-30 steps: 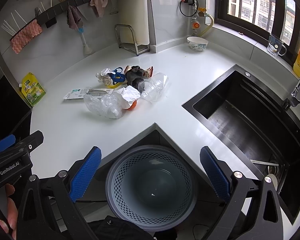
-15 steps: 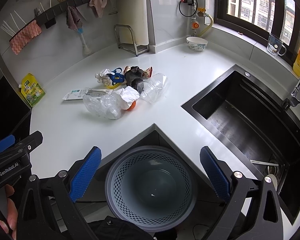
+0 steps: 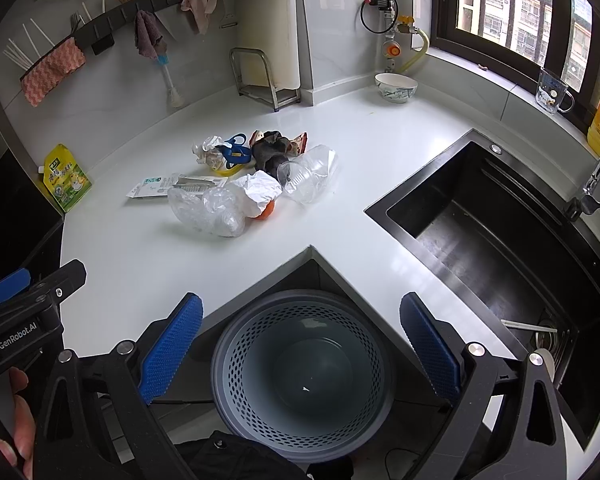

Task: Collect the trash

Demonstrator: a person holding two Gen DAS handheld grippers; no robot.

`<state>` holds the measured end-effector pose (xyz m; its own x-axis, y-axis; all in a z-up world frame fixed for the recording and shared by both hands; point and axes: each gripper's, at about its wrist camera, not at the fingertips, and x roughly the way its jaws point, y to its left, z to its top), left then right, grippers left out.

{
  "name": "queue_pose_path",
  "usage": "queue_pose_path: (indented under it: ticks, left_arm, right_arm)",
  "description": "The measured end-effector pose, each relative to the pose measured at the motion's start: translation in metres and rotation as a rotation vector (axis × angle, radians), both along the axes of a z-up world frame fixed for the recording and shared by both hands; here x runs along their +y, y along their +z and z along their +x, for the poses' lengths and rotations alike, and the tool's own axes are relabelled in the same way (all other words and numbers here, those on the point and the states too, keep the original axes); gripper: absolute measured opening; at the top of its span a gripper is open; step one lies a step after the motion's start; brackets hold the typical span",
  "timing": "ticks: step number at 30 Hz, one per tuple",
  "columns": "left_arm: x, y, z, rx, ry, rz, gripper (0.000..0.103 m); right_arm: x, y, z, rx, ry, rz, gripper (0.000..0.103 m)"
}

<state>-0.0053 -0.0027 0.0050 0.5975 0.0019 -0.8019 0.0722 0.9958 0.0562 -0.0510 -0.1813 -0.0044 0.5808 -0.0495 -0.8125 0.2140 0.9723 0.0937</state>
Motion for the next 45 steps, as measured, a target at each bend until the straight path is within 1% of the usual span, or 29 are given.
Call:
queue_pose_path:
  ticks: [16, 27, 34, 38, 42, 45]
  left_arm:
    - [0.006, -0.002, -0.001, 0.003, 0.005, 0.001, 0.097]
    - [0.019, -0.011, 0.010, 0.032, 0.019, 0.013, 0.097]
    - [0.029, -0.022, 0.024, 0.058, 0.026, 0.015, 0.097]
    - [0.034, -0.029, 0.034, 0.065, 0.033, 0.013, 0.097]
    - [0.040, -0.044, 0.049, 0.100, 0.029, 0.005, 0.097]
    - [0.043, -0.057, 0.060, 0.116, 0.016, 0.001, 0.097]
  right_arm:
    - [0.007, -0.002, 0.002, 0.005, 0.008, 0.006, 0.094]
    - [0.016, -0.012, 0.015, 0.032, 0.022, 0.026, 0.094]
    - [0.024, -0.023, 0.031, 0.062, 0.031, 0.033, 0.094]
    - [0.027, -0.028, 0.038, 0.057, 0.042, 0.026, 0.094]
    - [0.026, -0.035, 0.046, 0.036, 0.041, 0.012, 0.094]
    - [0.023, -0.045, 0.055, 0.041, 0.035, 0.004, 0.094]
